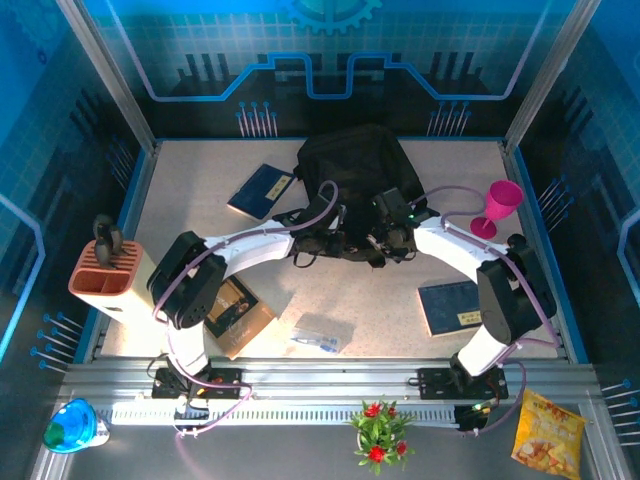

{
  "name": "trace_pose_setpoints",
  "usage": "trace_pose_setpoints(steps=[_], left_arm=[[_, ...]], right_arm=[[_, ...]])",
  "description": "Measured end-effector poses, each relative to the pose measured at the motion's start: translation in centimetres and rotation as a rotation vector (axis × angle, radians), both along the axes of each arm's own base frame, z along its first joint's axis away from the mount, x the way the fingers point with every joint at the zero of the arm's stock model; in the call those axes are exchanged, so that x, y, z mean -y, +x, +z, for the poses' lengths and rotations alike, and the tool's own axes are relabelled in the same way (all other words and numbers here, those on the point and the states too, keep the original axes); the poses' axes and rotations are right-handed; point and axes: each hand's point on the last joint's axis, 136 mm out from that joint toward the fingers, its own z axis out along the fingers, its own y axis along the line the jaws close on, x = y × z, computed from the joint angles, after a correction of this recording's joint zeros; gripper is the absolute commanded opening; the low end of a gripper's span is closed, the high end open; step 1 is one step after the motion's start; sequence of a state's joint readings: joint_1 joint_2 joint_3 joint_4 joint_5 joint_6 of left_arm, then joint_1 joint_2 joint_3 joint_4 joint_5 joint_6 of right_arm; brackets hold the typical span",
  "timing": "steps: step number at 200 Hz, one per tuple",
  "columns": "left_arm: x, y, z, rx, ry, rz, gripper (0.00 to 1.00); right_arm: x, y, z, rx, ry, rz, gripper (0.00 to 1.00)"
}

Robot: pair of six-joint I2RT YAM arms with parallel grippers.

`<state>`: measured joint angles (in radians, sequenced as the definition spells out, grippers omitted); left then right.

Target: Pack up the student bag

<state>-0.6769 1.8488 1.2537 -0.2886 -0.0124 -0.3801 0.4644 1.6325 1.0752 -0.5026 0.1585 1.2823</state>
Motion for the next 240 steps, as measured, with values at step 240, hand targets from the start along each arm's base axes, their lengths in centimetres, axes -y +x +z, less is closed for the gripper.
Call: trace_pose_setpoints(steps=[240], left_arm=[[-3.6, 1.3, -1.2, -0.03, -0.007, 0.086, 0.0]], right_arm=[[0.3, -0.3, 0.5, 0.012, -0.014, 0.003, 0.06]])
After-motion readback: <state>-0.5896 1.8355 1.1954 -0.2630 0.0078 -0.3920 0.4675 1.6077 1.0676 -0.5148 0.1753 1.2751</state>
